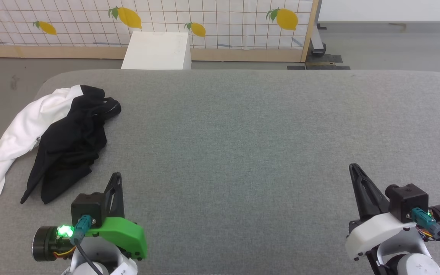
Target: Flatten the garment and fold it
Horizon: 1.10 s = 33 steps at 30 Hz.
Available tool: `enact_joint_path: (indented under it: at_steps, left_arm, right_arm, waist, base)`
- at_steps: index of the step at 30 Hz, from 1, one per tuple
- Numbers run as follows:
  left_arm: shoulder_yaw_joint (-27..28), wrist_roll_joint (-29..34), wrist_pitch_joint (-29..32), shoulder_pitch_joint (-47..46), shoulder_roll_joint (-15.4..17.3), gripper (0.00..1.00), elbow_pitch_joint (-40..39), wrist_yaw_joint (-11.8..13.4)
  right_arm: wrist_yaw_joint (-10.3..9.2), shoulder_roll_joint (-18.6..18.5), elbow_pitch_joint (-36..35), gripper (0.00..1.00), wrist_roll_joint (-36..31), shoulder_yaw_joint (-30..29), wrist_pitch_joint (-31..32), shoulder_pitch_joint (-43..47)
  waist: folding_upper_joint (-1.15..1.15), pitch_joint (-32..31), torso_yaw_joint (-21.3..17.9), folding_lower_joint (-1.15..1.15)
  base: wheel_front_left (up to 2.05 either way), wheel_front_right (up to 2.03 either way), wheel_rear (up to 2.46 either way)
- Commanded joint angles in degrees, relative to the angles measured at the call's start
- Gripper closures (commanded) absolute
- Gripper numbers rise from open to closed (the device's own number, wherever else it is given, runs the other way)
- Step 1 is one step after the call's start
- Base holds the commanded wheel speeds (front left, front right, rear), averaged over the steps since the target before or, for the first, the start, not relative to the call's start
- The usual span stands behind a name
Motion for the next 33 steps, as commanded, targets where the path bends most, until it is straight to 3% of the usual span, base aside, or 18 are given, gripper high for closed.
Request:
enact_joint_path:
  at_steps: [1,5,6,33]
  left_arm:
    - [0.1,0.7,0.1,0.6,-0.2,1.0,-0.2,0.0]
    - [0.1,0.7,0.1,0.6,-0.2,1.0,-0.2,0.0]
    - [0.0,0.0,0.0,0.0,0.0,0.0,0.0,0.0]
    - [-1.9,-2.7,-3.1,0.0,0.0,0.0,2.2,1.2]
  right_arm:
    - [-0.09,0.0,-0.3,1.0,-0.4,0.1,0.0,0.5]
    - [-0.09,0.0,-0.3,1.0,-0.4,0.1,0.0,0.5]
    - [0.0,0.0,0.0,0.0,0.0,0.0,0.0,0.0]
    - [-0.02,0.0,2.2,0.0,3.0,-3.3,-3.1,0.9]
  waist:
    - [0.0,0.0,0.0,0.0]
    - [0.0,0.0,0.0,0.0]
    - [0.0,0.0,0.0,0.0]
    - [0.0,0.2,0.0,0.0]
  base:
    - [0.0,0.0,0.0]
    - [0.0,0.0,0.0]
    - [0.0,0.0,0.0]
    - [0.0,0.0,0.0]
